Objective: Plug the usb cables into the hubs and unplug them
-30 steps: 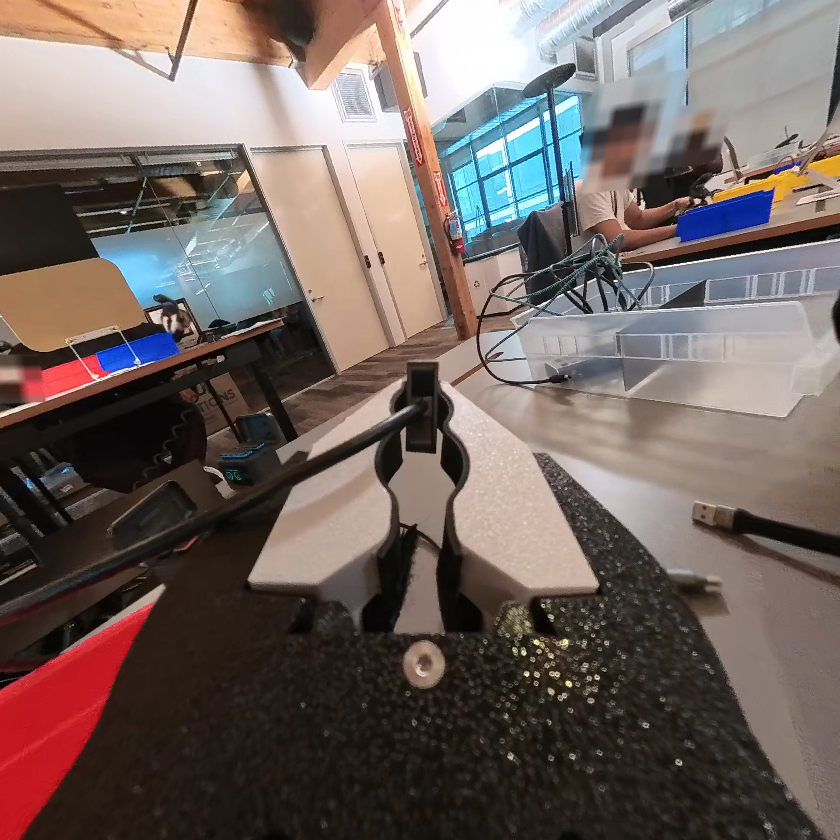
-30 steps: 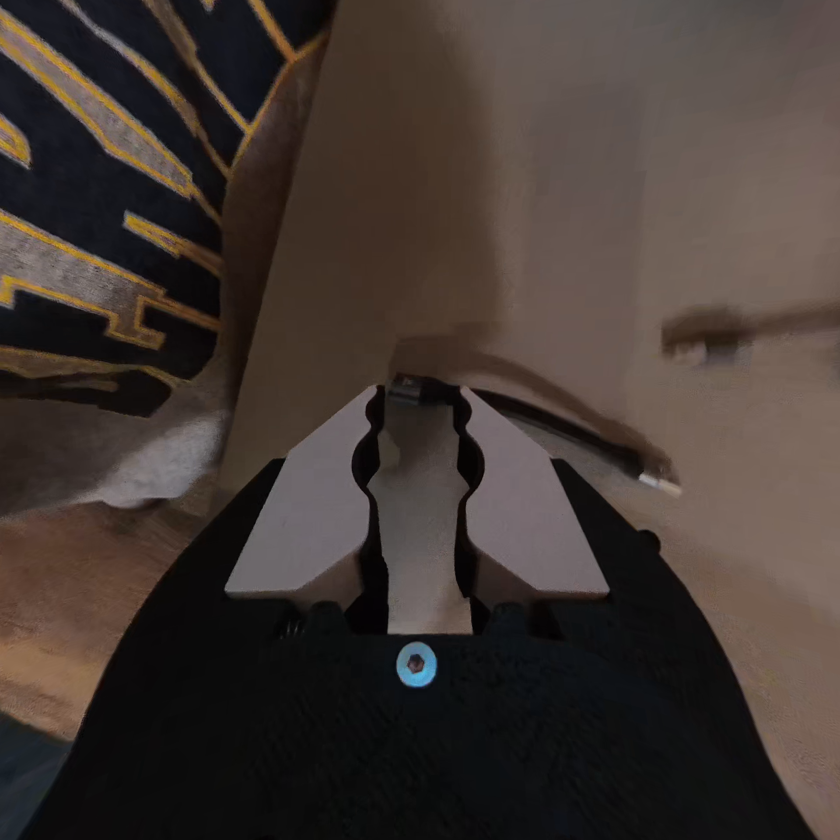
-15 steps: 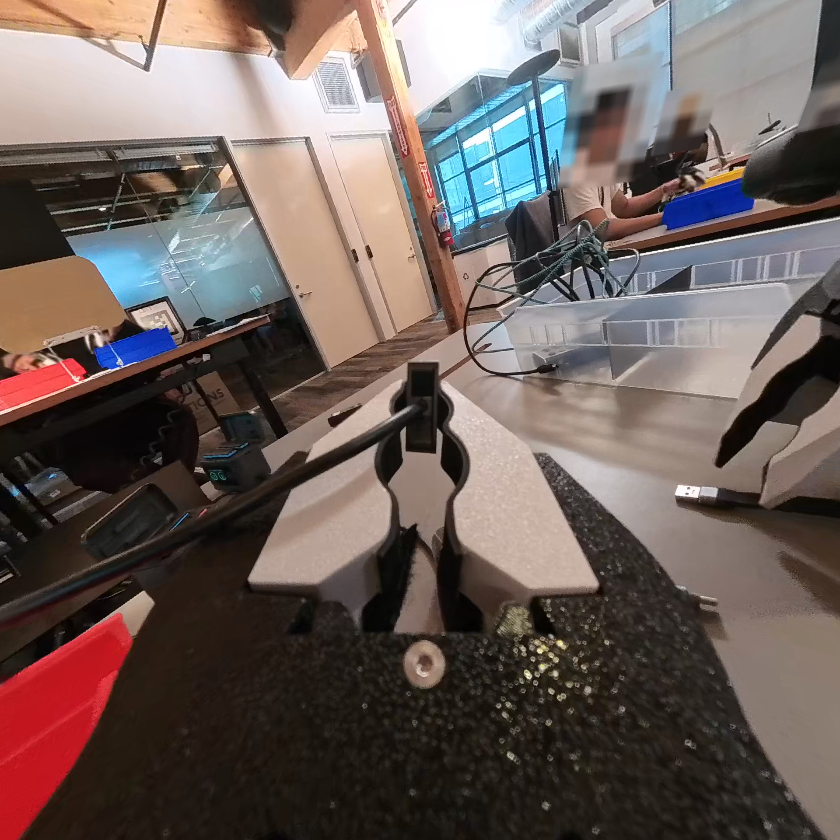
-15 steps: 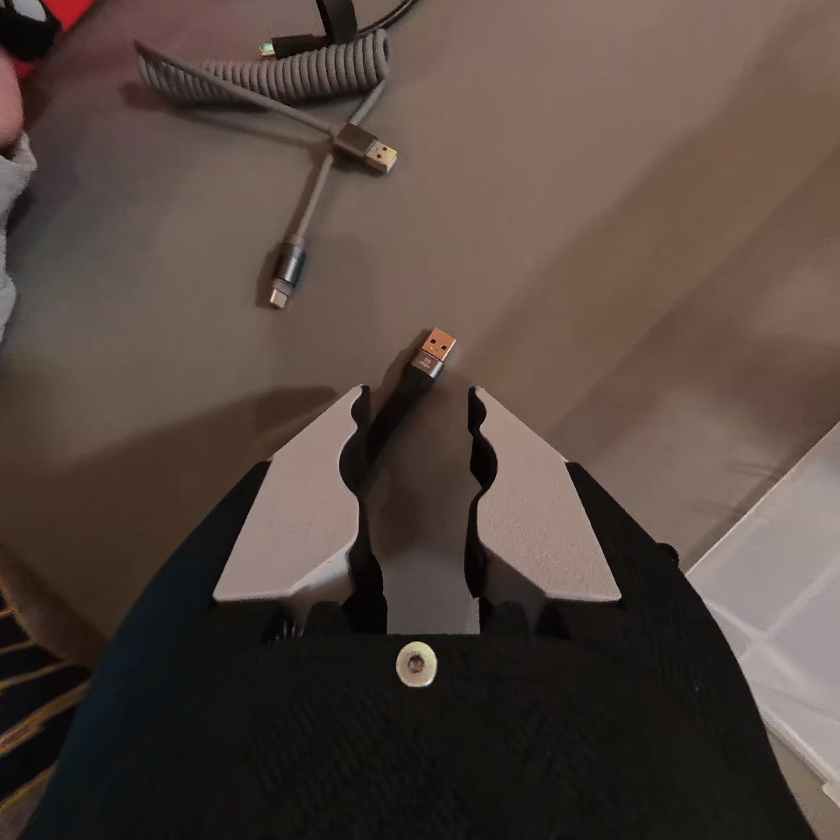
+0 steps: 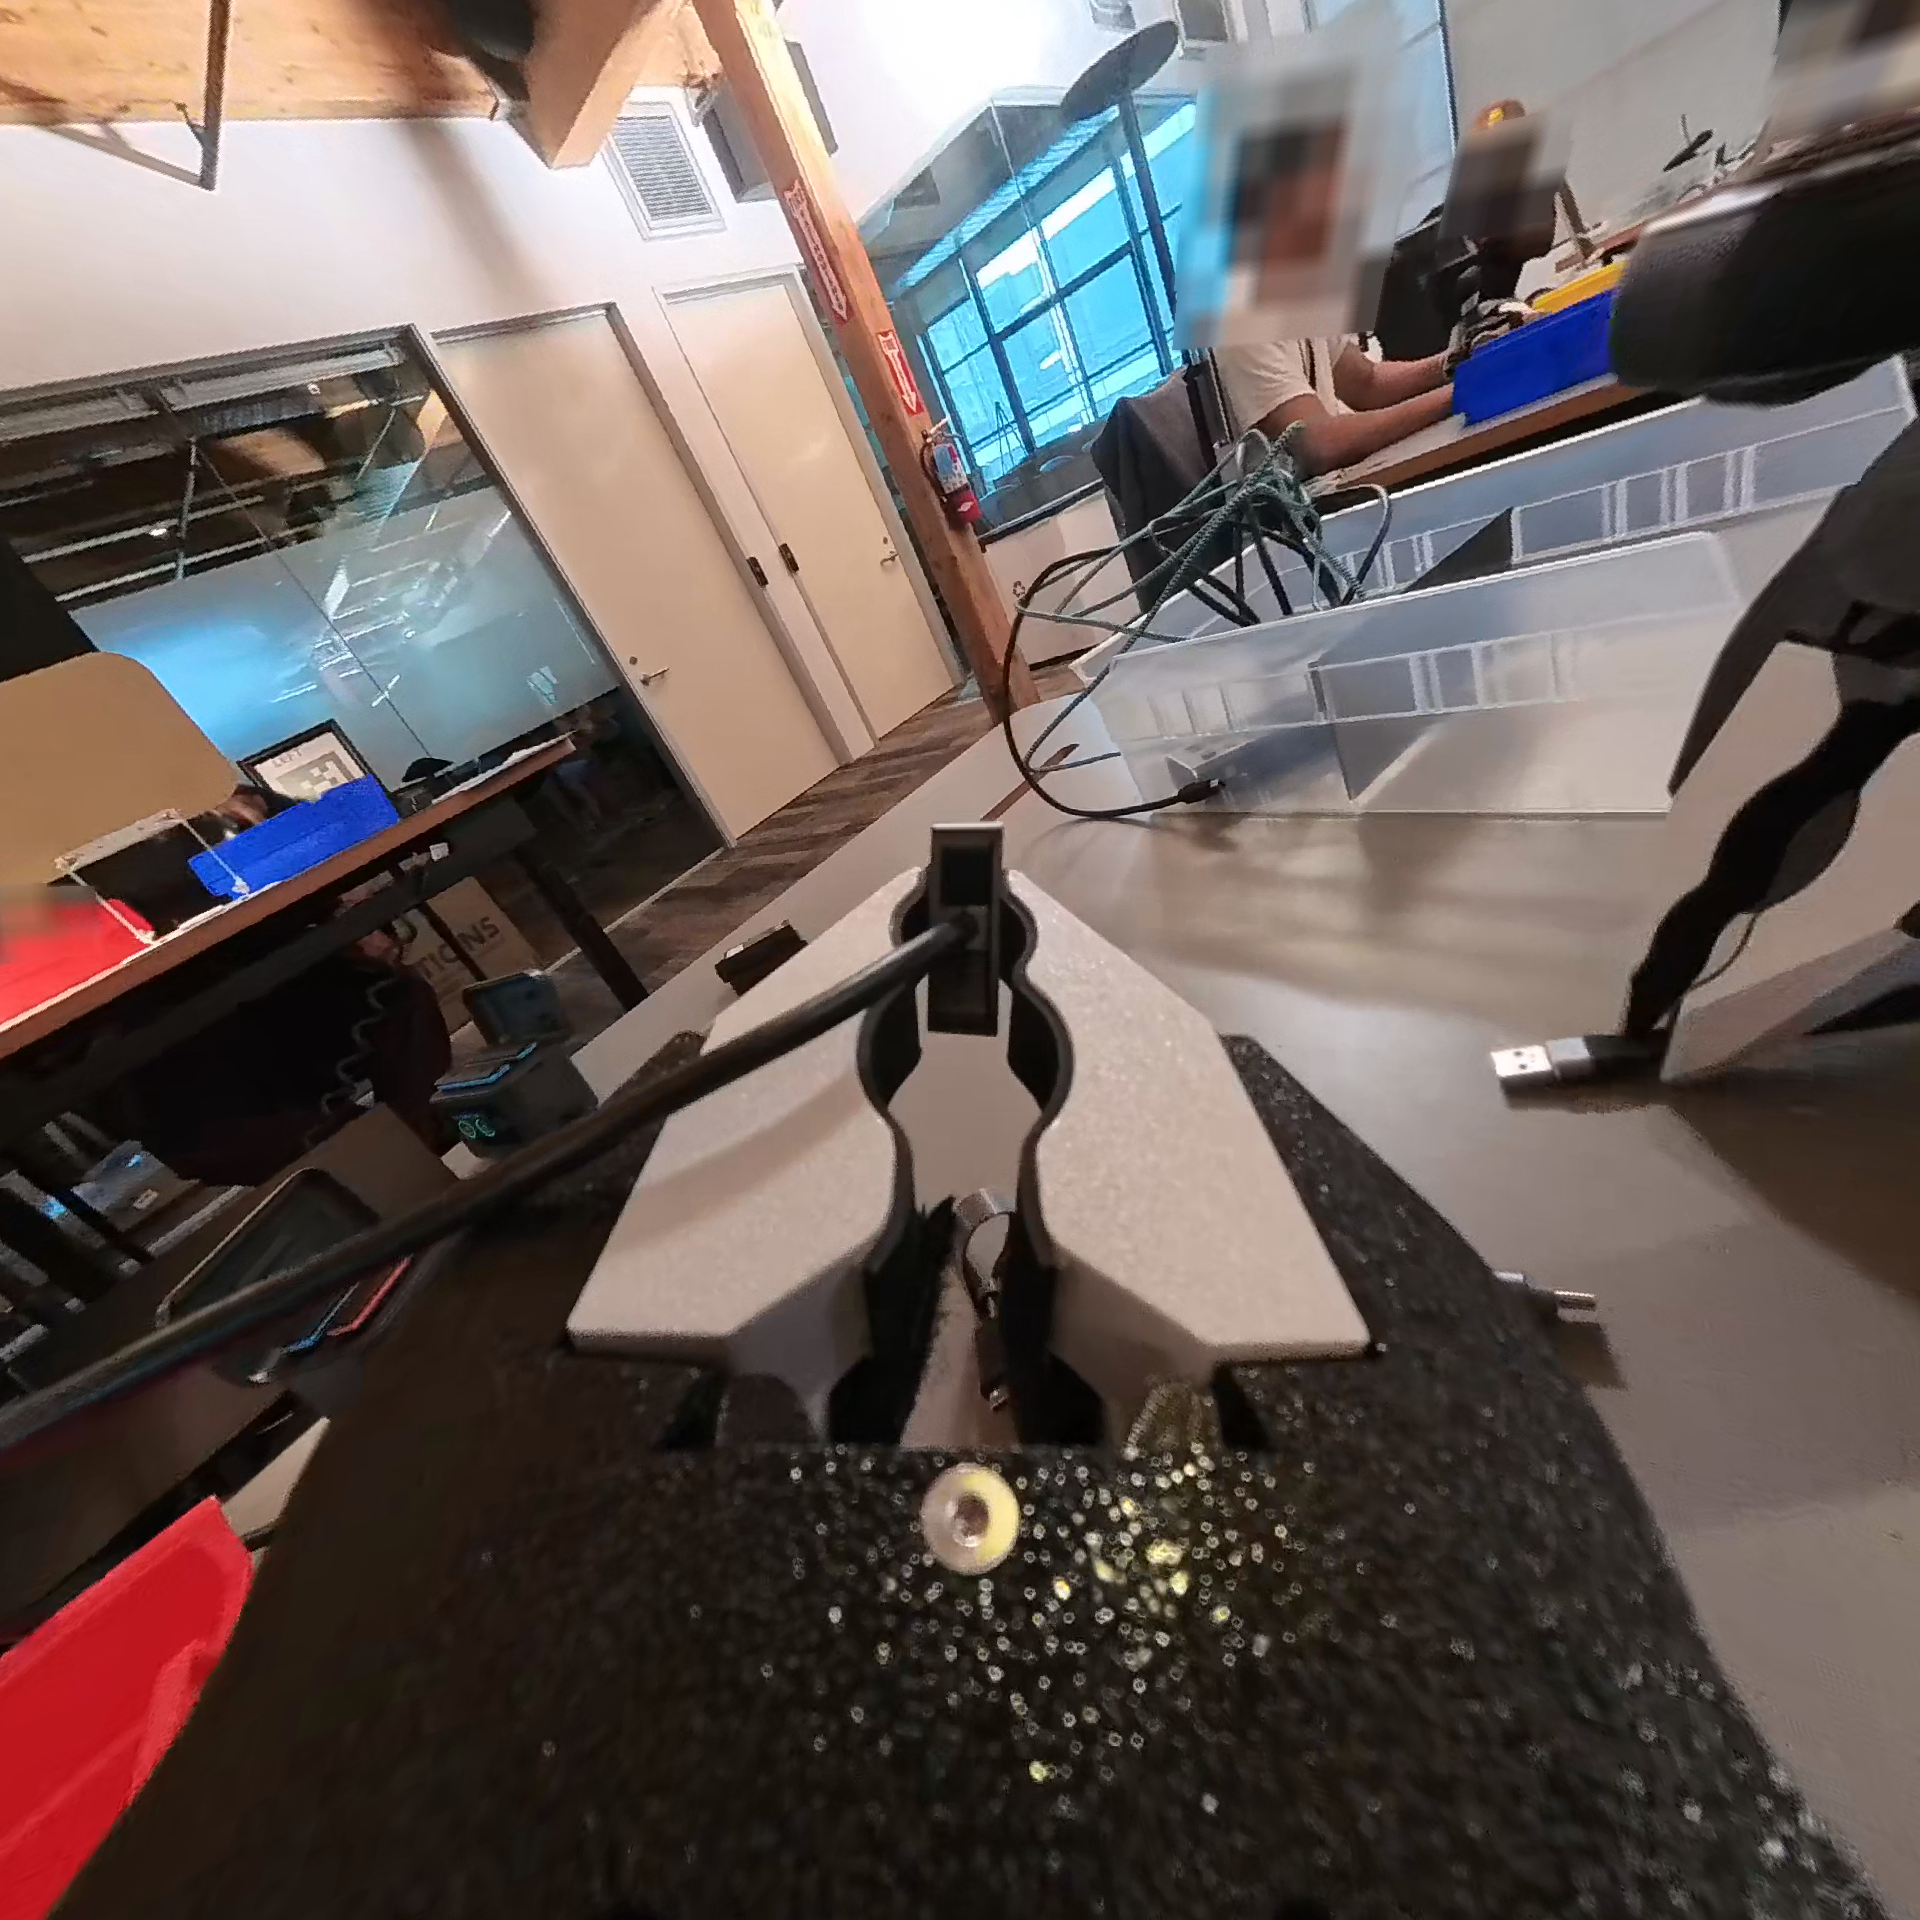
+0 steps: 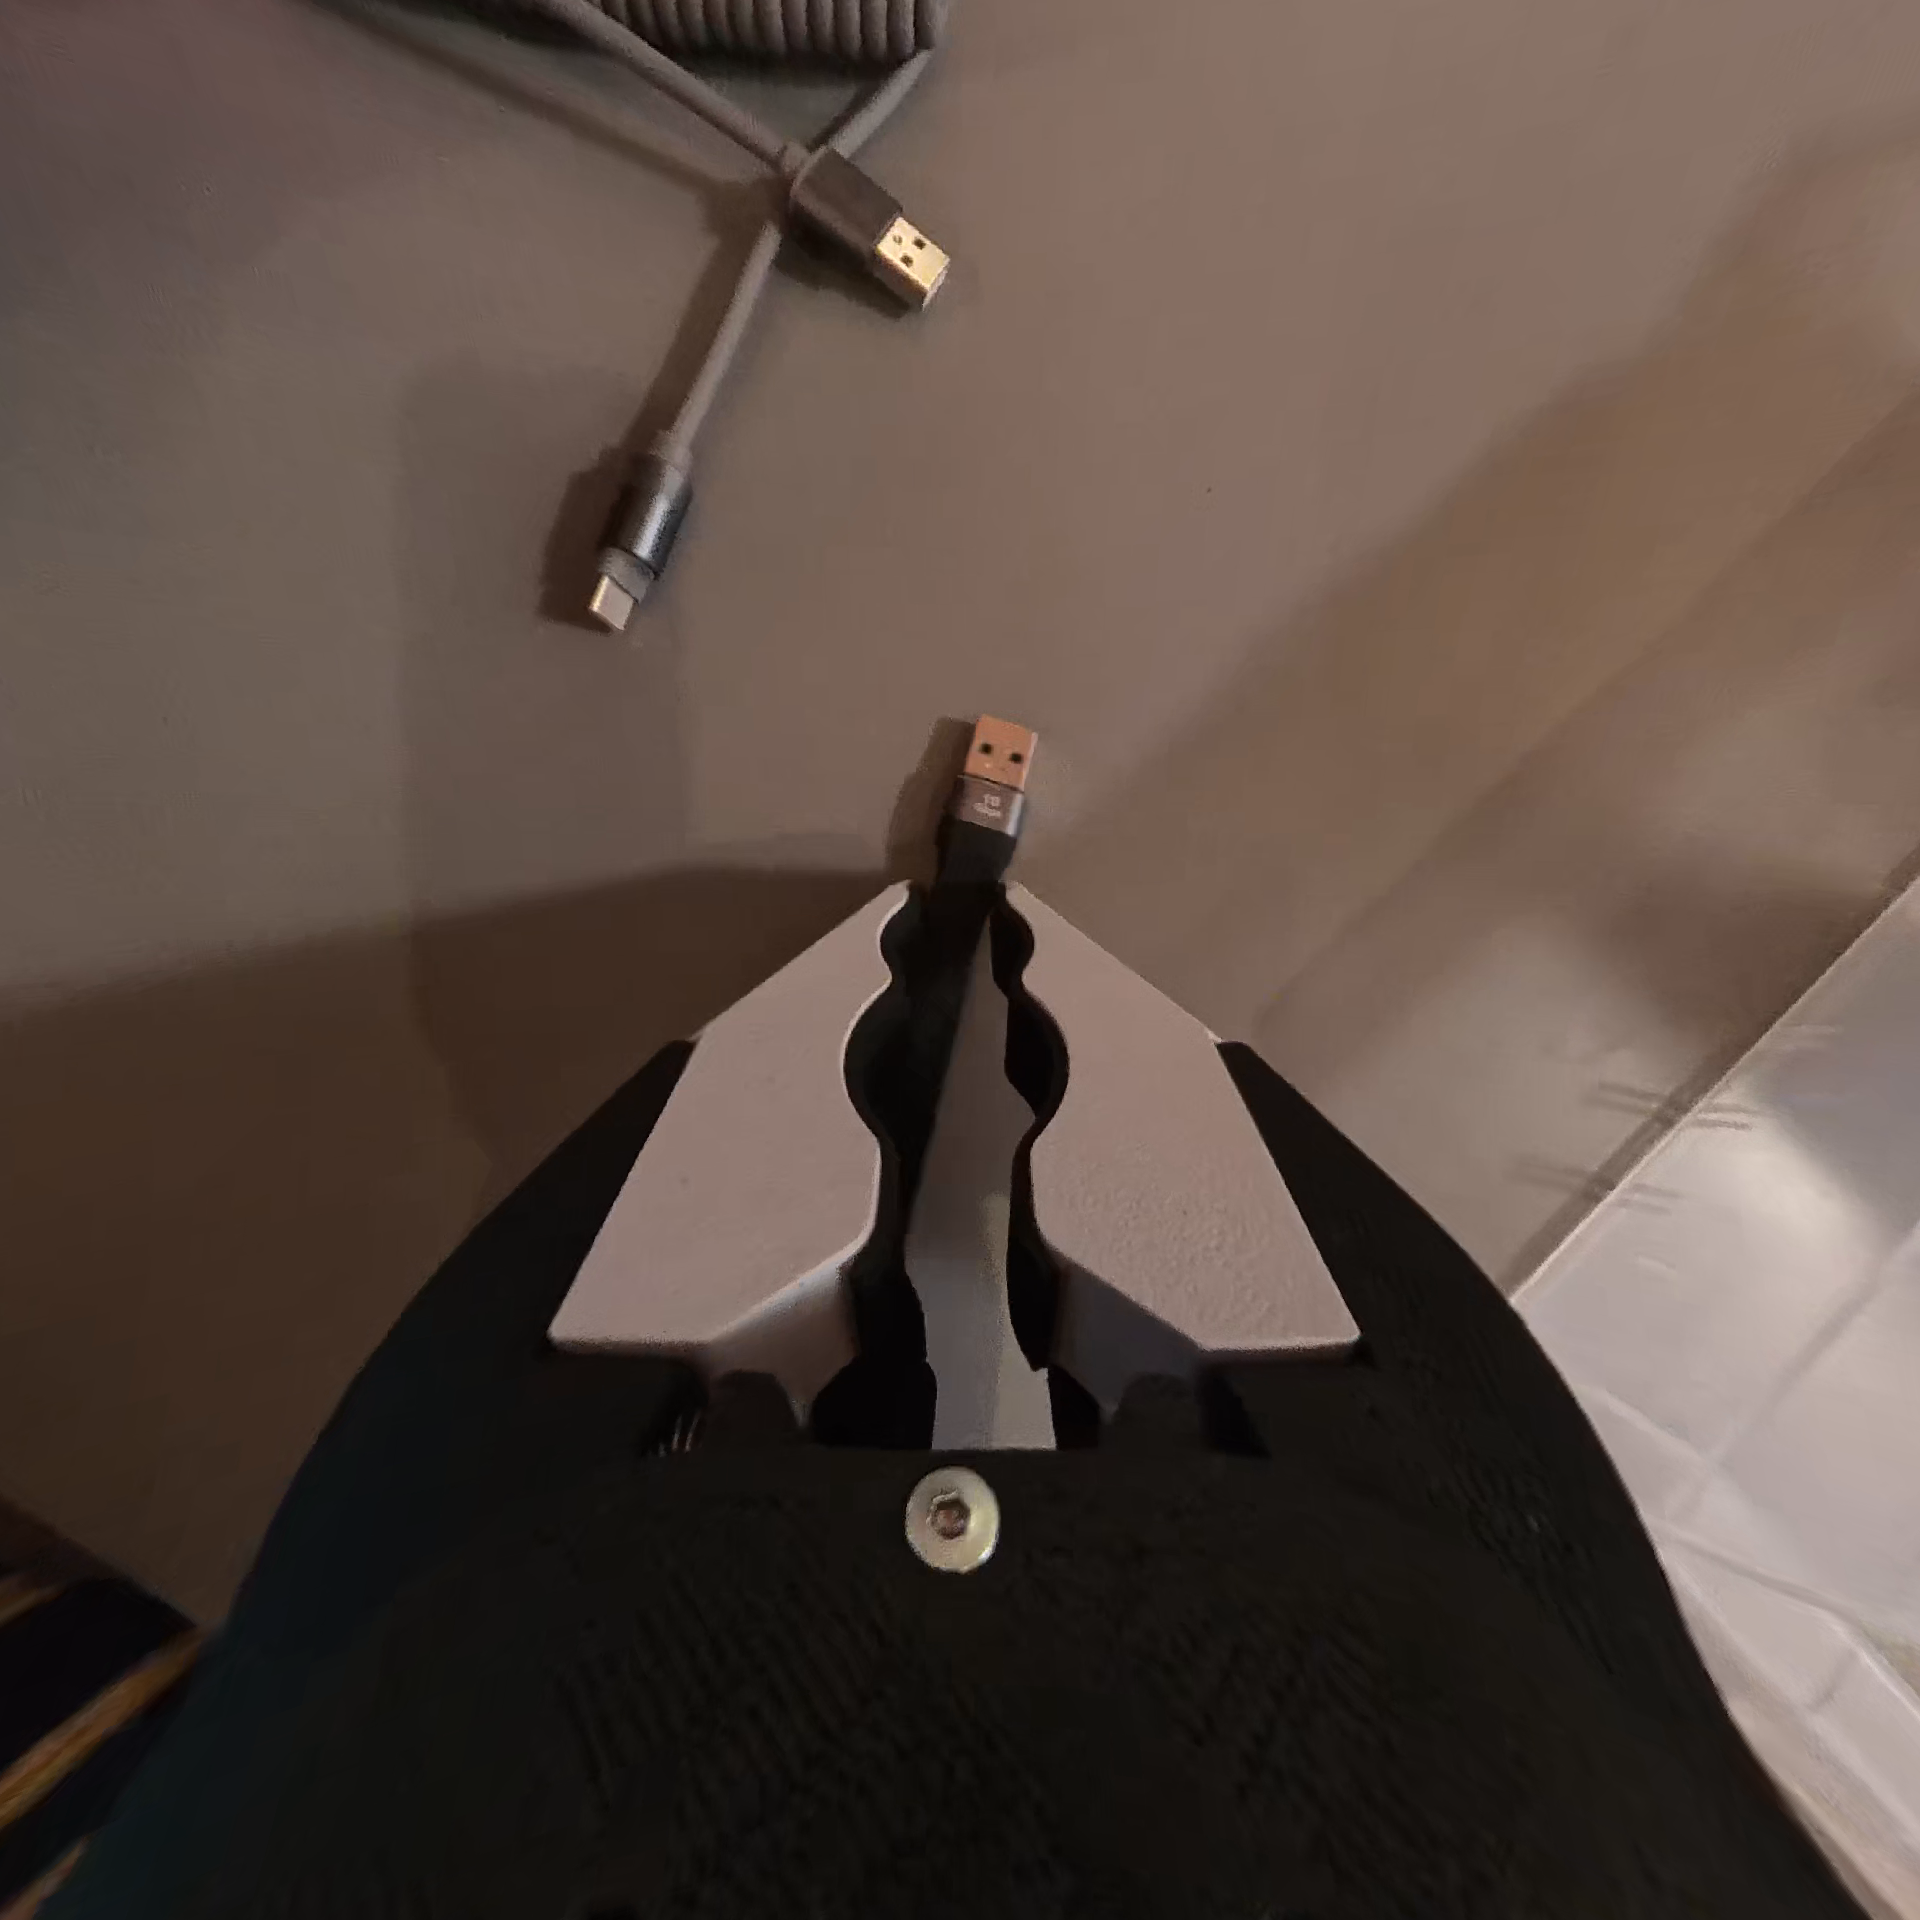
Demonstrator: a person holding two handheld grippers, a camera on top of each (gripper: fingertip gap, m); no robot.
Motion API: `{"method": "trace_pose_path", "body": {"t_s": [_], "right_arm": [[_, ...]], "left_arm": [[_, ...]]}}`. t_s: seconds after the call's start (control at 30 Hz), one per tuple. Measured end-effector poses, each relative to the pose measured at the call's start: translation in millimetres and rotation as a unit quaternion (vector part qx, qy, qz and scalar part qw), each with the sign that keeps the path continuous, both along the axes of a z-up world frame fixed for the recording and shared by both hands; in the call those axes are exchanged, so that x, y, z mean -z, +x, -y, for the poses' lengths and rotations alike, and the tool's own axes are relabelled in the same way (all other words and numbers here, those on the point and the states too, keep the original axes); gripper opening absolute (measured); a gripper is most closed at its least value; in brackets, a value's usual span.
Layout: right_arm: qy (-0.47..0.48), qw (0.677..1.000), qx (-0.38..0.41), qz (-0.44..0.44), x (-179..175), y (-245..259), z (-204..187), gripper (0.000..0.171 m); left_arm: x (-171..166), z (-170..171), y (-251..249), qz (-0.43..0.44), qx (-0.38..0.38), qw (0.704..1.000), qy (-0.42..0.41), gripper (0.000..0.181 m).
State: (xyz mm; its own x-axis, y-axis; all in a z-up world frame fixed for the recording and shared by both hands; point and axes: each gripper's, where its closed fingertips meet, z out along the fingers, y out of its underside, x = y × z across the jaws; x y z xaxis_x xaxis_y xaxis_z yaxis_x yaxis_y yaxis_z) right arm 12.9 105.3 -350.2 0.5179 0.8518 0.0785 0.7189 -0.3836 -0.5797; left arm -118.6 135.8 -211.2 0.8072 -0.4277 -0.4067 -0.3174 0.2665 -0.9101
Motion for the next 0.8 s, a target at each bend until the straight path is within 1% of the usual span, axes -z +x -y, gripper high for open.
{"method": "trace_pose_path", "body": {"t_s": [0.07,0.2,0.3,0.43,0.57,0.7,0.8], "right_arm": [[0.03,0.999,-0.032,-0.016,-6,-3,-1,0.009],[0.059,0.984,-0.099,-0.134,-42,-18,9,0.009],[0.076,0.958,-0.139,-0.238,-79,-24,18,0.008],[0.099,0.919,-0.173,-0.339,-116,-20,24,0.008],[0.108,0.899,-0.203,-0.373,-128,-18,32,0.008],[0.107,0.898,-0.213,-0.37,-128,-20,35,0.008],[0.105,0.899,-0.216,-0.367,-127,-22,36,0.008]], "left_arm": [[1,1,2,-0.006,0.002,1.0,0.002,0.008],[1,5,3,-0.022,0.0,1.0,0.016,0.008],[-1,11,8,-0.034,0.001,0.999,0.034,0.008],[-2,18,17,-0.062,0.003,0.996,0.057,0.008],[-1,25,28,-0.093,0.015,0.992,0.079,0.009],[3,31,38,-0.123,0.026,0.988,0.092,0.009],[5,32,42,-0.13,0.032,0.987,0.092,0.009]]}}
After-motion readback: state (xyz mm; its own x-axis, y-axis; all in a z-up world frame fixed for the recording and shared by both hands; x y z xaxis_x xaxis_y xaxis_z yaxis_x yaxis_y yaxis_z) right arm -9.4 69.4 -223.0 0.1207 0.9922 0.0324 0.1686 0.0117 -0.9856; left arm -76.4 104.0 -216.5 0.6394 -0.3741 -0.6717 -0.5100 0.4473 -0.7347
